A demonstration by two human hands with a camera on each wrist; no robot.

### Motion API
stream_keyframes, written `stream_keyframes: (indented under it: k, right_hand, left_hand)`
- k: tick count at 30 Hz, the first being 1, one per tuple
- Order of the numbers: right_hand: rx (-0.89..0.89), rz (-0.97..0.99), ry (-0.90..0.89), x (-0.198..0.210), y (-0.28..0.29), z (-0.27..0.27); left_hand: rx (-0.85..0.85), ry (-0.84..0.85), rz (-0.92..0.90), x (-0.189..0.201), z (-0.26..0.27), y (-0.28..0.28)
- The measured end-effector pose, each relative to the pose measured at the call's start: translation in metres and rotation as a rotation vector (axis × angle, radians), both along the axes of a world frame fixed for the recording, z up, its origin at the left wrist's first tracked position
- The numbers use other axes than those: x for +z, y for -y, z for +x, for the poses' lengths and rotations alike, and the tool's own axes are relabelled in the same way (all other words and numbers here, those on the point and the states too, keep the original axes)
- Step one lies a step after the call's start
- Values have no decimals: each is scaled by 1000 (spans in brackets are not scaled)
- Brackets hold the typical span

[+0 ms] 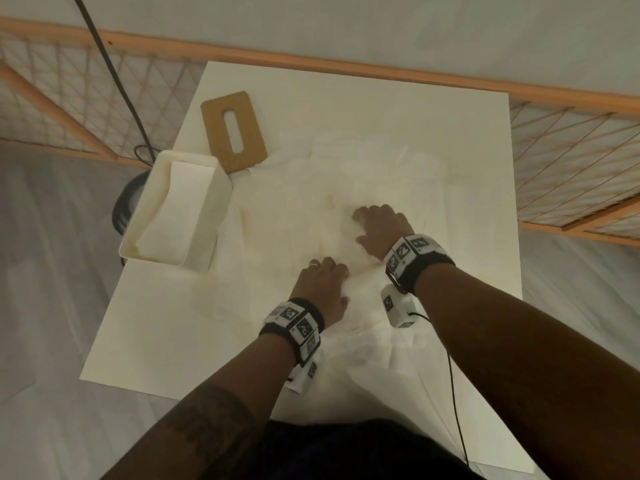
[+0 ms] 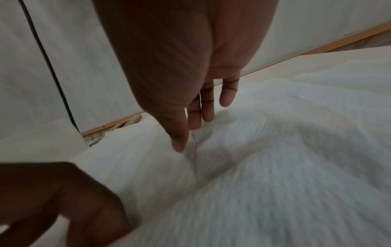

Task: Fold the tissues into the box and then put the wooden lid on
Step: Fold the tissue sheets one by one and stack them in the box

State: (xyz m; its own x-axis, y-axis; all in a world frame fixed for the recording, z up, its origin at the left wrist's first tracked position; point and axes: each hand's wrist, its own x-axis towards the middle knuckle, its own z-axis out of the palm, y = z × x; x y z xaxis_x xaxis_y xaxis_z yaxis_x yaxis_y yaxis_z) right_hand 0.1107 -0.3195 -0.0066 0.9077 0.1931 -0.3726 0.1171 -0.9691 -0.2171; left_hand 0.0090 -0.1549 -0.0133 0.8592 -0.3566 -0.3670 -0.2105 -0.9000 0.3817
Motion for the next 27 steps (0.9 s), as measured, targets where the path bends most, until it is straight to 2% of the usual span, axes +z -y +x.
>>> stream_keyframes:
  k: [4, 9, 13, 17, 19, 22, 25, 27]
  right_hand:
    - [31, -45, 47, 11, 3, 6]
    - [-10, 147, -1, 22, 9, 5]
    - [-51, 184, -61, 39, 12, 5]
    - [-163, 289, 13, 65, 24, 11]
    - [-241, 437, 97, 74, 31, 16]
    - [-407, 779, 67, 83, 42, 22]
    - [-612, 1176, -95, 90, 45, 22]
    - [-715, 1396, -195, 89, 48, 19]
  left_hand:
    - [-71, 2, -10, -3, 5, 2]
    - [-101, -8, -1, -3, 9, 5]
    - [-188, 5, 32, -3, 8, 8]
    - [-165, 6, 19, -4, 8, 6]
    - [-52, -26, -32, -3, 11, 4]
    - [303, -145, -244, 7, 23, 0]
    - [601, -358, -615, 25, 41, -4]
    - [694, -535, -909, 35, 50, -5]
